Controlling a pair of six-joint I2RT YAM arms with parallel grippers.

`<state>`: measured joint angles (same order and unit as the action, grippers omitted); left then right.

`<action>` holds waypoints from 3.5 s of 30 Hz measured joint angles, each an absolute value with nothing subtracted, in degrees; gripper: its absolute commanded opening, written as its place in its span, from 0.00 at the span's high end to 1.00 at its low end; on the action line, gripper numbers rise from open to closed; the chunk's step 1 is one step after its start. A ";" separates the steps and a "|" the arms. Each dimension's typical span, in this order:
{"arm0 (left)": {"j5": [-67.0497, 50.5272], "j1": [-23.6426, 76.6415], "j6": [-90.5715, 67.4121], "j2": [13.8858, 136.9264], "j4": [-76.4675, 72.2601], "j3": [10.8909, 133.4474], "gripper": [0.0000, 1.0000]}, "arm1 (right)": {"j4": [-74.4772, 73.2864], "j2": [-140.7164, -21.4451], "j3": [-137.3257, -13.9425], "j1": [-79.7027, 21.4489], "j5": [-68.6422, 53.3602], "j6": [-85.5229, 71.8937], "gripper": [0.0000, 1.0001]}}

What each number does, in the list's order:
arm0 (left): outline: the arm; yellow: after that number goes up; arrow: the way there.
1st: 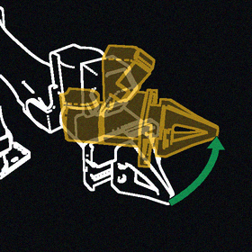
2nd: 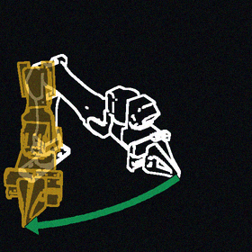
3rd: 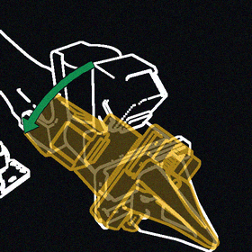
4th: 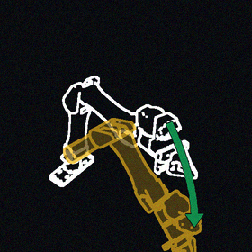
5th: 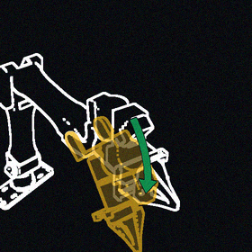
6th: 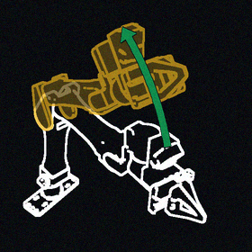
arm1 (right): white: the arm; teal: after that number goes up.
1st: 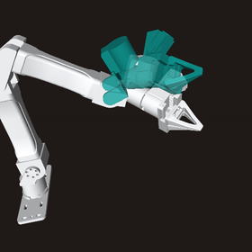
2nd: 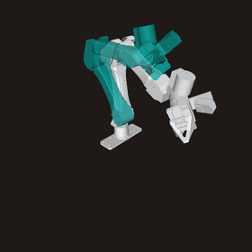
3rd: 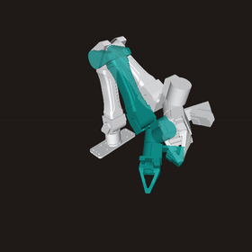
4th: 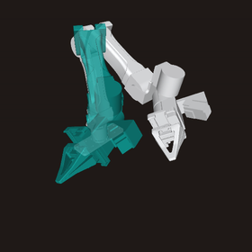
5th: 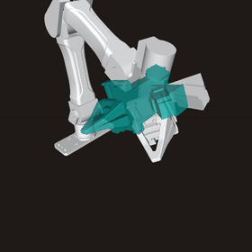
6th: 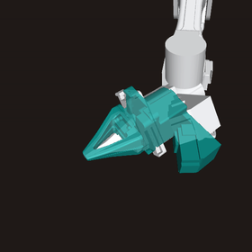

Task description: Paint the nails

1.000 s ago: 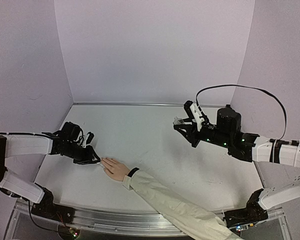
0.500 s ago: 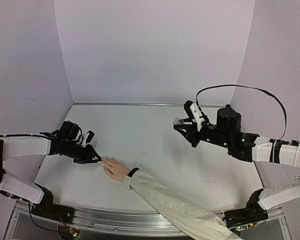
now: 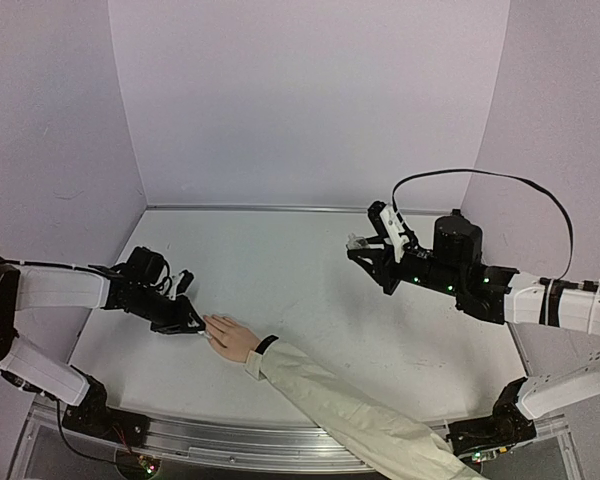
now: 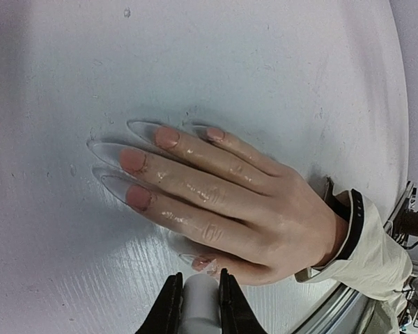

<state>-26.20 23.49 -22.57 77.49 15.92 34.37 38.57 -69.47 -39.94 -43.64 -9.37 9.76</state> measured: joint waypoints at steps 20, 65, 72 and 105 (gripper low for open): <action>-24.93 23.57 -22.50 80.05 15.84 35.70 1.00 | 38.57 -69.47 -39.94 -43.64 -9.13 9.78 1.00; -21.50 26.00 -23.00 76.07 18.55 36.32 1.00 | 38.61 -68.99 -38.94 -43.64 -9.02 9.67 1.00; -21.54 26.00 -22.98 77.47 17.43 36.32 1.00 | 38.63 -68.99 -38.94 -43.64 -9.02 9.65 1.00; -17.34 25.98 -22.41 75.64 18.96 36.32 1.00 | 38.63 -69.78 -38.94 -43.64 -9.02 9.67 1.00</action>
<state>-17.34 25.98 -22.41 75.64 18.96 36.32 38.63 -69.78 -38.94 -43.64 -9.02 9.67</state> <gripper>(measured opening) 0.152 0.218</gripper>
